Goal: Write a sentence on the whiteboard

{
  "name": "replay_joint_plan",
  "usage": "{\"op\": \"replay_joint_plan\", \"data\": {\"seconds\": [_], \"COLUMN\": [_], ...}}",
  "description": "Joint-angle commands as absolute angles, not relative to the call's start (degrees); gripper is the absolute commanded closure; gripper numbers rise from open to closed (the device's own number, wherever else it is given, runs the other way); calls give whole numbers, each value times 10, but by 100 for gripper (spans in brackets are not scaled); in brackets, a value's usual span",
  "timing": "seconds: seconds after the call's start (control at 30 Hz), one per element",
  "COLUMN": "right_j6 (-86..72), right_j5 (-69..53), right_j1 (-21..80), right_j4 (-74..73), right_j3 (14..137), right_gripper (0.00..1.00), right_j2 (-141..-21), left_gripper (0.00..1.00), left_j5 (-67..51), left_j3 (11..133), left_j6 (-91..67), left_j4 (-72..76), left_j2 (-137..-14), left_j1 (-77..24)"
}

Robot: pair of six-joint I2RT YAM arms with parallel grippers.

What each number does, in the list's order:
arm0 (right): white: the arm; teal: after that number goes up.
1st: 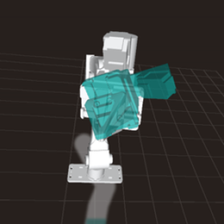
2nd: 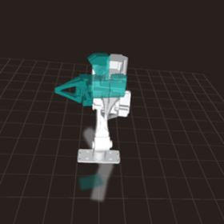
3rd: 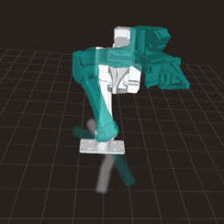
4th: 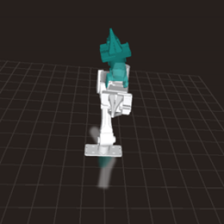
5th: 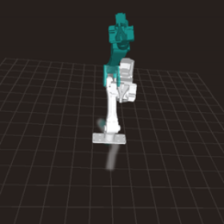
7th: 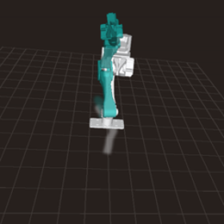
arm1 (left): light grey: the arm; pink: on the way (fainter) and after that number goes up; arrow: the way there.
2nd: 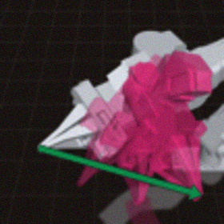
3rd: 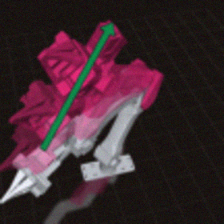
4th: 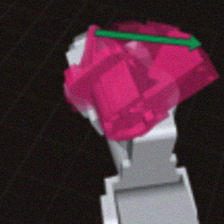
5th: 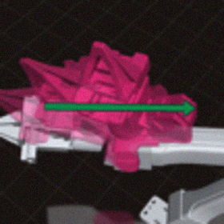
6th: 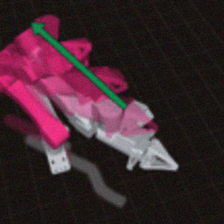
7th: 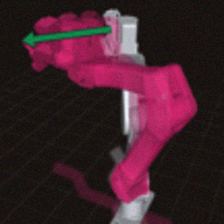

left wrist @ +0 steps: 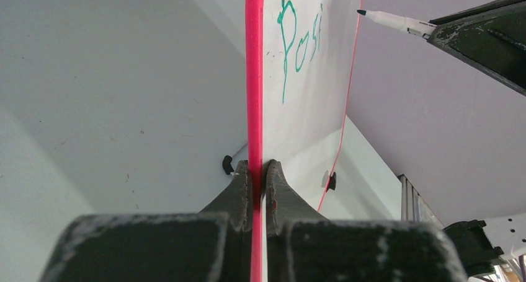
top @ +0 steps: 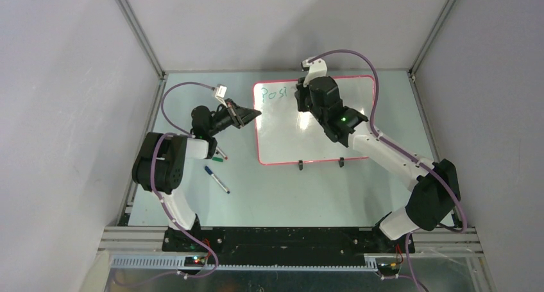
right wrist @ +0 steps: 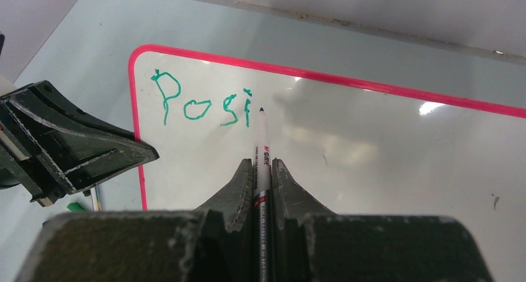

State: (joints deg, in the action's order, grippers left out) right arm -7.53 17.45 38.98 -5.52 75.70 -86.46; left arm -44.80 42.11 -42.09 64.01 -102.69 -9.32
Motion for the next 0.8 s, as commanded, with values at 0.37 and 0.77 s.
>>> {"op": "replay_joint_plan", "data": {"seconds": [0.37, 0.77], "right_j6": [-73, -74], "right_j5": [175, 176], "right_j1": [389, 386], "right_j4": [-21, -17], "right_j3": [756, 756], "right_gripper": [100, 100], "right_j2": [-878, -886], "left_gripper": [100, 100], "left_j5": [-420, -420], "left_j3": [419, 419], "left_j6": [-369, -369], "left_j4": [631, 631], "left_j2": [-1012, -1012], "left_j1": [-102, -102]}}
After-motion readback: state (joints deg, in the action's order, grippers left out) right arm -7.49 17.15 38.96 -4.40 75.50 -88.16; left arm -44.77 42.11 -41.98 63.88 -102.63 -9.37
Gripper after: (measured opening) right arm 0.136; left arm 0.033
